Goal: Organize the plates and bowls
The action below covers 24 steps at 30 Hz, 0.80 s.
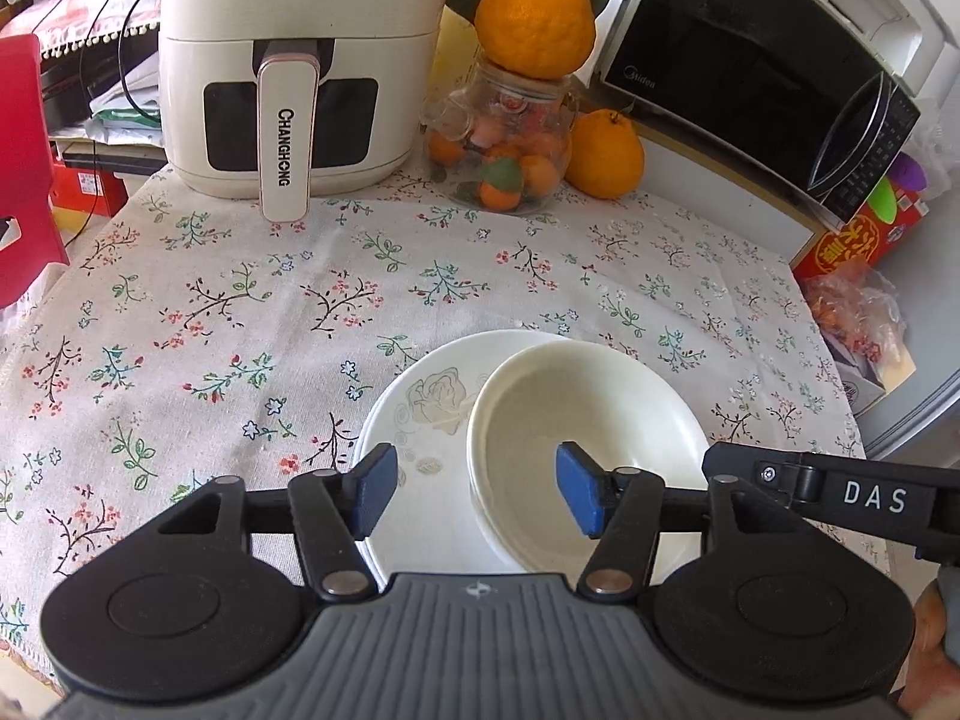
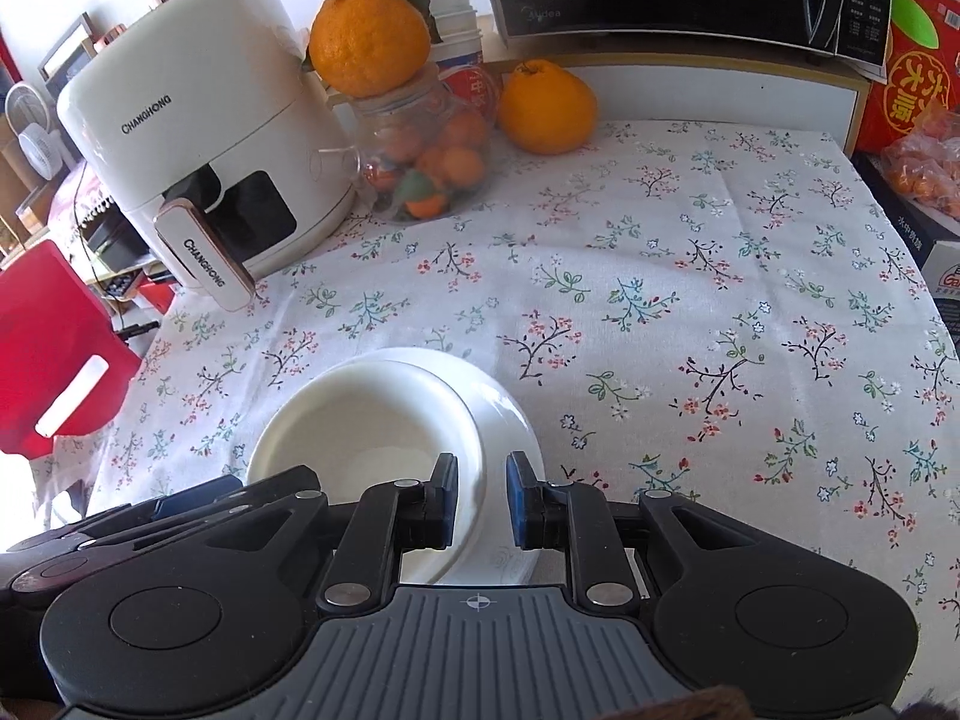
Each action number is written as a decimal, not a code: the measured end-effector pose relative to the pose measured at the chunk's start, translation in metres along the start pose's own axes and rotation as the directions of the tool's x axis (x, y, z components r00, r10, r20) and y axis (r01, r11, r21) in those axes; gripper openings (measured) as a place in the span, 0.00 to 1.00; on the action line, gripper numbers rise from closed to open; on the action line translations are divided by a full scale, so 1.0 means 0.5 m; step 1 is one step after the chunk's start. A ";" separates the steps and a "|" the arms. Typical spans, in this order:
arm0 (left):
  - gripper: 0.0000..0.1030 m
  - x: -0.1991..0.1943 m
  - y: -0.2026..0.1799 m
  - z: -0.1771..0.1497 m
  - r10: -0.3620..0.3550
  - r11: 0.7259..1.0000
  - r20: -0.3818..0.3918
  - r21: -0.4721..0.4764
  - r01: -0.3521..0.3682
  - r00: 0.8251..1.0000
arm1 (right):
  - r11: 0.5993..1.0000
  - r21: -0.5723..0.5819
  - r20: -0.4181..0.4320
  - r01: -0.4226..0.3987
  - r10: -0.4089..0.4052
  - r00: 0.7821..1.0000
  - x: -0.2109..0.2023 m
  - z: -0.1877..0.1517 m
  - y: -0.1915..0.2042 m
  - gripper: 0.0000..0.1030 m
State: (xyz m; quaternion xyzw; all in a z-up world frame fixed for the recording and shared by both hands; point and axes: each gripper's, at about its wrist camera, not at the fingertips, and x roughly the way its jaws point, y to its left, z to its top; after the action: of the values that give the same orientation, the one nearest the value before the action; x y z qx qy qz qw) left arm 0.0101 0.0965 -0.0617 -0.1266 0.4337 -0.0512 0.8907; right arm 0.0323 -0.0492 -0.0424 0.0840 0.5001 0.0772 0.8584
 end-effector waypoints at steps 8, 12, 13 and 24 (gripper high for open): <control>0.77 -0.101 0.020 -0.057 0.022 1.000 0.014 0.011 -0.022 1.000 | 0.997 -0.077 0.020 -0.033 0.034 0.999 -0.090 -0.108 -0.008 0.30; 0.97 -0.173 0.002 -0.100 0.043 0.998 0.041 0.054 -0.045 0.998 | 0.993 -0.085 0.034 -0.083 0.086 0.996 -0.148 -0.155 -0.003 0.58; 0.99 -0.187 -0.003 -0.109 0.051 0.996 0.042 0.065 -0.053 0.998 | 0.992 -0.090 0.046 -0.085 0.090 0.995 -0.164 -0.165 -0.001 0.74; 1.00 -0.269 -0.072 -0.163 0.177 0.965 0.054 0.188 -0.185 0.983 | 0.988 -0.146 0.083 -0.051 0.063 0.995 -0.258 -0.242 -0.007 0.93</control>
State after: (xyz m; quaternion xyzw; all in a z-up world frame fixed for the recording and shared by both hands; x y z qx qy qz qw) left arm -0.1366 0.0743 0.0020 -0.0006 0.4201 -0.0090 0.9074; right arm -0.1357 -0.0723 0.0074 0.0395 0.4526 0.1339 0.8807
